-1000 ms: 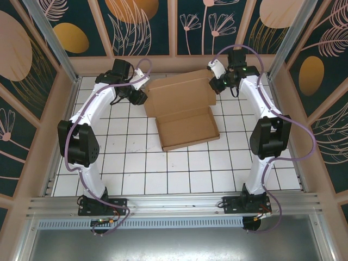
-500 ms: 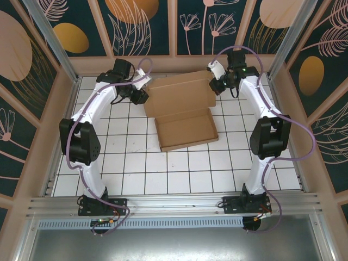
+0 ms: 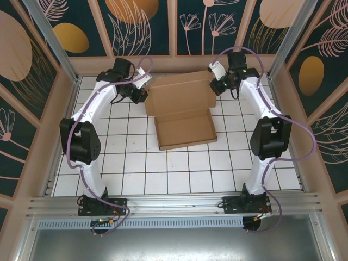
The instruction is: Fold the paper box
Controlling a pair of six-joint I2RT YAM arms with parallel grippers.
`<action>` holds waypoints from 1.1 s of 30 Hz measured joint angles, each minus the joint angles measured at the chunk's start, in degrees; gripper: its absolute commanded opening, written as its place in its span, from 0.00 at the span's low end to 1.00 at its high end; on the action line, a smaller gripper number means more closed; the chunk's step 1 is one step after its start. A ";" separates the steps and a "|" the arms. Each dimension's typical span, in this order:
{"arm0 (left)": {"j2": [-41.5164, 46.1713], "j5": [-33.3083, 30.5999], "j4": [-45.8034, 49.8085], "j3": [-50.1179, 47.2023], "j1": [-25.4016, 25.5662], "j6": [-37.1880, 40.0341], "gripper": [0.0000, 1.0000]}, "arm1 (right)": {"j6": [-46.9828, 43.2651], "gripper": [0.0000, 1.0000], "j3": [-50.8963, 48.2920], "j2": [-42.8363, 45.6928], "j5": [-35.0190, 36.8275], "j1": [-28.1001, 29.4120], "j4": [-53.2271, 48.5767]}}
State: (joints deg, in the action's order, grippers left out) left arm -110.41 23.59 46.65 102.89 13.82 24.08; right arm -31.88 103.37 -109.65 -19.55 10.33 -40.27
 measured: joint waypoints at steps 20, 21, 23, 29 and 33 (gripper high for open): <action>0.13 -5.75 -18.14 0.02 -1.03 -17.59 0.00 | 33.83 0.00 -6.73 2.78 27.54 11.10 19.50; 0.15 -6.08 -19.58 -0.70 -0.94 -18.36 0.00 | 35.63 0.00 -7.58 2.78 28.20 11.19 20.50; 0.13 -6.54 -22.10 -2.21 -0.50 -20.24 0.00 | 39.74 0.00 -9.49 2.78 29.27 11.43 22.27; 0.44 -8.41 -31.63 -8.11 1.22 -25.53 0.00 | 48.74 0.00 -14.16 2.78 35.12 12.55 28.04; 0.52 -10.10 -37.11 -12.39 1.99 -28.30 0.00 | 51.76 0.00 -15.87 2.78 40.83 14.38 31.30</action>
State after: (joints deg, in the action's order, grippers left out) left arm -109.89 13.50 9.54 90.50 15.81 -4.23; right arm 19.88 87.50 -106.87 21.28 24.71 -8.97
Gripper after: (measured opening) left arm 0.041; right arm 0.047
